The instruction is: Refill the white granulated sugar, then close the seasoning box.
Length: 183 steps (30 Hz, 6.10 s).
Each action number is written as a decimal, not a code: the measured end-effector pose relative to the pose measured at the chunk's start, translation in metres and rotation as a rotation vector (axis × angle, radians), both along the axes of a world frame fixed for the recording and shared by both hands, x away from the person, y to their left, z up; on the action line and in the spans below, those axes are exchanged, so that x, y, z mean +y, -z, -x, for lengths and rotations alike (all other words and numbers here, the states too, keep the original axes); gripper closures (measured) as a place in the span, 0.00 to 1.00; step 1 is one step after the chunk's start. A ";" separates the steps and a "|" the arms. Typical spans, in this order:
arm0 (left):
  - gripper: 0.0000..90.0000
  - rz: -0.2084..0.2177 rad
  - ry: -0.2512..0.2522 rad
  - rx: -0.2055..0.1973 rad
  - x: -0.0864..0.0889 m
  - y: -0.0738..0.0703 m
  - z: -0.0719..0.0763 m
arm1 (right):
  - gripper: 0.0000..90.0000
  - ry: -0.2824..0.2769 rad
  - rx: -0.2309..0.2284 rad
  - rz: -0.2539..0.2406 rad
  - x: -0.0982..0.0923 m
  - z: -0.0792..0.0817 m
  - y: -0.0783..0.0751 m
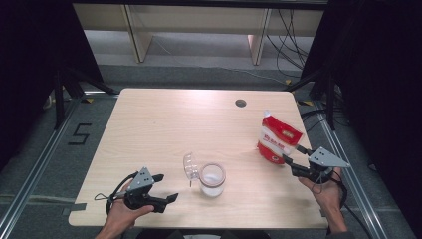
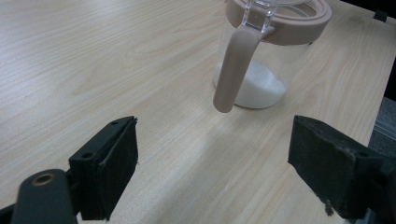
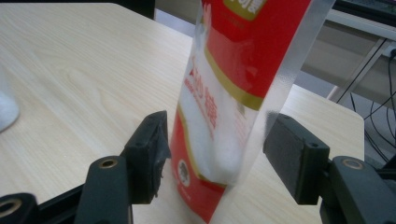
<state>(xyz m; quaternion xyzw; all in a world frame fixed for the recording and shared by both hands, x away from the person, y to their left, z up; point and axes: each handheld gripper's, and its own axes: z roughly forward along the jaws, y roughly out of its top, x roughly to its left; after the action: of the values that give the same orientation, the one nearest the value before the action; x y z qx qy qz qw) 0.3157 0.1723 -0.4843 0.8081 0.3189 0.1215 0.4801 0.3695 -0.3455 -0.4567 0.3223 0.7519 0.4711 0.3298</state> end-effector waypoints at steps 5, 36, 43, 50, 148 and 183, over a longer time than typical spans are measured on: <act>0.17 0.006 0.001 0.004 0.000 -0.001 0.001 | 0.40 0.009 0.018 -0.023 0.001 0.010 -0.002; 0.17 0.032 -0.004 0.011 0.000 -0.001 0.001 | 0.23 -0.028 0.083 -0.069 0.036 0.064 -0.006; 0.17 0.030 -0.011 0.011 0.000 -0.003 0.002 | 0.24 -0.064 0.103 -0.053 0.042 0.072 0.000; 0.17 0.047 -0.025 0.019 -0.002 -0.004 0.002 | 0.24 -0.104 0.109 -0.021 0.047 0.078 0.008; 0.99 0.076 0.079 -0.159 -0.036 -0.052 -0.008 | 0.26 -0.108 0.131 0.109 0.051 0.105 0.020; 0.94 0.110 0.127 -0.147 -0.053 -0.056 -0.005 | 0.27 -0.101 0.143 0.097 0.052 0.105 0.021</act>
<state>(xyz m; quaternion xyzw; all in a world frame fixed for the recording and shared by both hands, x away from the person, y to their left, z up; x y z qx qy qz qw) 0.3207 0.1191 -0.4278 0.7881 0.2371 0.1323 0.5524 0.2642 -0.2935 -0.4772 0.3003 0.8108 0.4259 0.2665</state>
